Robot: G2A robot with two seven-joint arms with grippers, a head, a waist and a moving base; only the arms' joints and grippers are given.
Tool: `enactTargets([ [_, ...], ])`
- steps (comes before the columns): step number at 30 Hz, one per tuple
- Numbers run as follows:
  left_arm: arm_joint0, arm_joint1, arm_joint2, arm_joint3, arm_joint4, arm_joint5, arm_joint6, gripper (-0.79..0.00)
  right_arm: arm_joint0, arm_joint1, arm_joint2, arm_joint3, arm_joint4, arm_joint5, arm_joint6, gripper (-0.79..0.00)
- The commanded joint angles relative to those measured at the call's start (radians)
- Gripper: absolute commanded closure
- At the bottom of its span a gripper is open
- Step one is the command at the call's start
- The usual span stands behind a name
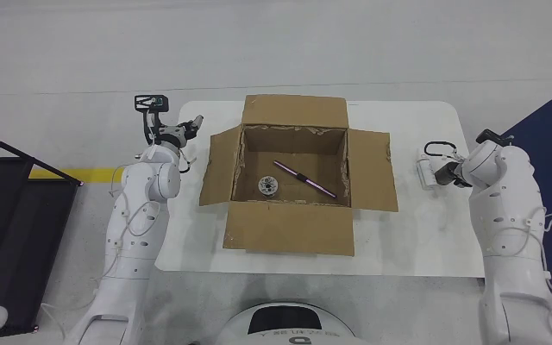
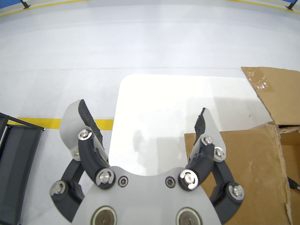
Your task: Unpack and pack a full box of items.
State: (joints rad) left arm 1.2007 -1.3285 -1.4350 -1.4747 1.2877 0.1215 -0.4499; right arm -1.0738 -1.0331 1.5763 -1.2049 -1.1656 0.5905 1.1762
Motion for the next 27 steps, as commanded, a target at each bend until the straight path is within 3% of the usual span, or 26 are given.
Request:
enactTargets([
  [1, 0.0, 0.0, 0.0, 0.0, 0.0, 0.0, 0.0, -0.785, 0.0, 0.0, 0.0, 0.0, 0.0, 0.0, 0.0, -0.062],
  [14, 0.0, 0.0, 0.0, 0.0, 0.0, 0.0, 0.0, -0.785, 0.0, 0.0, 0.0, 0.0, 0.0, 0.0, 0.0, -0.062],
  [15, 0.0, 0.0, 0.0, 0.0, 0.0, 0.0, 0.0, -0.785, -0.004, -0.001, 0.001, 0.001, 0.006, -0.008, -0.012, -0.785],
  [20, 0.0, 0.0, 0.0, 0.0, 0.0, 0.0, 0.0, -0.785, -0.025, 0.008, 0.102, -0.038, 0.117, -0.071, -0.019, -0.785],
  [27, 0.0, 0.0, 0.0, 0.0, 0.0, 0.0, 0.0, -0.785, -0.136, 0.03, 0.293, -0.177, 0.238, -0.15, 0.024, -0.785],
])
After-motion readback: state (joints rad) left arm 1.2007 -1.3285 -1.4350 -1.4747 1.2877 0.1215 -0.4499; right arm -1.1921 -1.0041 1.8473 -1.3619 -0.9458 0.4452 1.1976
